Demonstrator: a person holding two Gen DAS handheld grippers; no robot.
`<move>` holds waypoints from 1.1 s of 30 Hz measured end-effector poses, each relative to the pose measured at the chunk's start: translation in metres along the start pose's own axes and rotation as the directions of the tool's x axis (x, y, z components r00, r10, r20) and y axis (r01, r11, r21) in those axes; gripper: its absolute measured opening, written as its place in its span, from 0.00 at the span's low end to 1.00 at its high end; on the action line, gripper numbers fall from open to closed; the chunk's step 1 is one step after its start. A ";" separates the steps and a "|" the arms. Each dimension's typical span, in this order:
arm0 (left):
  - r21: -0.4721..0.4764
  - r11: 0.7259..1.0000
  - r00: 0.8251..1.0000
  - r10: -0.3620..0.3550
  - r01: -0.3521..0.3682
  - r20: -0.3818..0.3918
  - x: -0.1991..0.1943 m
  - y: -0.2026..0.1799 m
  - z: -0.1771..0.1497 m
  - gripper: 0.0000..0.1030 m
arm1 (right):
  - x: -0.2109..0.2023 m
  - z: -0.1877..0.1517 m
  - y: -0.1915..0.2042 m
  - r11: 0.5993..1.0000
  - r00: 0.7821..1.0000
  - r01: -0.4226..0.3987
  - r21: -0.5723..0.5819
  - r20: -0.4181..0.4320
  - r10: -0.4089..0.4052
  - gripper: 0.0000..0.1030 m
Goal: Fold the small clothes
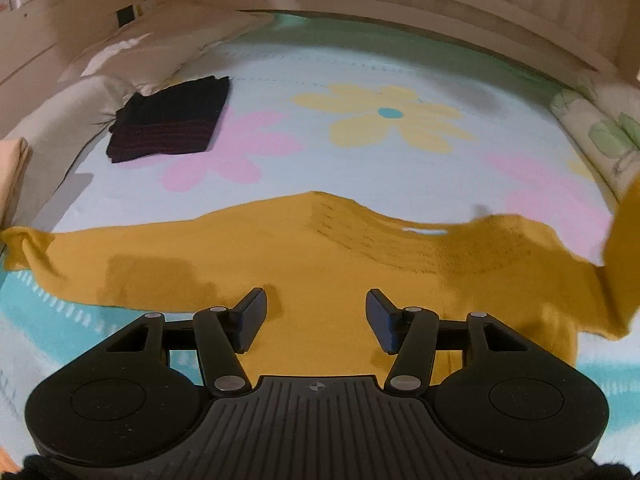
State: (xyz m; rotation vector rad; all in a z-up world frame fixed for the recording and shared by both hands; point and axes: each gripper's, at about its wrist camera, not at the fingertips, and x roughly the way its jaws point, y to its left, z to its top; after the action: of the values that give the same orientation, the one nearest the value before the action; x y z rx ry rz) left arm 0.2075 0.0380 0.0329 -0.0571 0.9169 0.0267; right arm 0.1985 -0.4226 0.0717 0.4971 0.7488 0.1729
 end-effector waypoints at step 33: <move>-0.143 0.979 0.985 -0.157 0.146 -0.066 0.066 0.041 0.001 0.52 | 0.119 -0.124 0.098 0.988 0.978 -0.025 -0.150 -0.207 -0.007 0.44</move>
State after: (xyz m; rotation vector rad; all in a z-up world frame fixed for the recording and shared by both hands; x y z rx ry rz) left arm 0.2462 0.0786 -0.0200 -0.2578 0.9849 -0.0544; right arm 0.2014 -0.2523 -0.0300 0.3405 0.9298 0.2911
